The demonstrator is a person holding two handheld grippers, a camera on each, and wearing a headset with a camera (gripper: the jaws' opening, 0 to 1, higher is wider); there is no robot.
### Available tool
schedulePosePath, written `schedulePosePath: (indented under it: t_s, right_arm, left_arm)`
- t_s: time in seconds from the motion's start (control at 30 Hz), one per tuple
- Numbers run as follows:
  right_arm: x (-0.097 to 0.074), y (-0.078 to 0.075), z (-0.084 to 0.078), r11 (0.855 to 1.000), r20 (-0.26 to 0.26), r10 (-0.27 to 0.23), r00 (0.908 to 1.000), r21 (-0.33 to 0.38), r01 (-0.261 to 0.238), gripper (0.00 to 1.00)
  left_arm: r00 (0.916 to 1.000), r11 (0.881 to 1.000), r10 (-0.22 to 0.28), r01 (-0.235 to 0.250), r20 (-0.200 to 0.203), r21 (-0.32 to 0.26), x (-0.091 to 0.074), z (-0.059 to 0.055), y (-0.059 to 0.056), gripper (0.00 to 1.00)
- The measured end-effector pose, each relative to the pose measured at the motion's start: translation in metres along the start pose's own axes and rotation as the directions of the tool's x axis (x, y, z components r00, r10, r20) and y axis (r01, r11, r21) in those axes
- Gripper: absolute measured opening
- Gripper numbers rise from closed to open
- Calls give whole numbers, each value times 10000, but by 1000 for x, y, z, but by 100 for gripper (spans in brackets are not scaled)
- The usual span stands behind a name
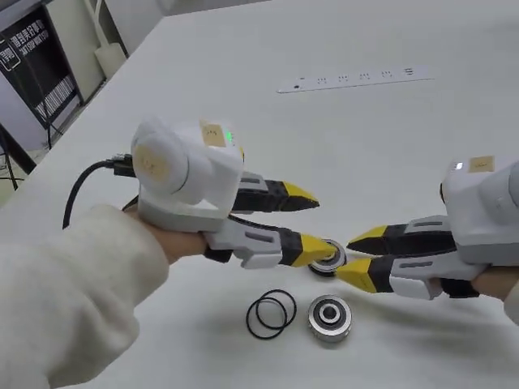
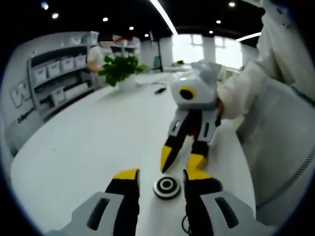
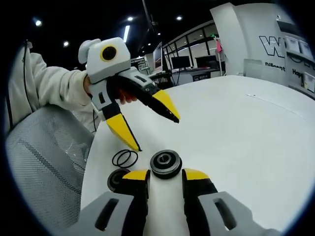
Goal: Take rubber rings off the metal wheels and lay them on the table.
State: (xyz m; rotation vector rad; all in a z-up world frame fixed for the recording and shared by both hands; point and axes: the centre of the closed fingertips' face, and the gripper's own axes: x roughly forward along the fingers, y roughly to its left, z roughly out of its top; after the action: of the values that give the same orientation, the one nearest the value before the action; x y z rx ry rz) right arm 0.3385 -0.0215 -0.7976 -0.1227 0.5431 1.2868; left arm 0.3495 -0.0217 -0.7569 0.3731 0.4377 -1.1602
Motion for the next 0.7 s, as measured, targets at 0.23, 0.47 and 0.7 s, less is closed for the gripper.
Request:
schedulePosePath:
  t_s: [0.23, 0.47, 0.7]
  right_arm:
    - [2, 0, -1, 10000, -39, 23, 10000, -12, -24, 24]
    - [4, -1, -3, 10000, -120, 11, 9999, 64, -11, 24]
    - [5, -2, -4, 10000, -120, 4, 9999, 33, -4, 24]
  left_arm:
    - [9996, 9996, -212, 208, -183, -171, 8, -13, -5, 27]
    - [9991, 9991, -136, 119, -397, -405, 13, -28, -4, 20]
    - [9987, 9991, -184, 166, -474, -397, 15, -31, -4, 17]
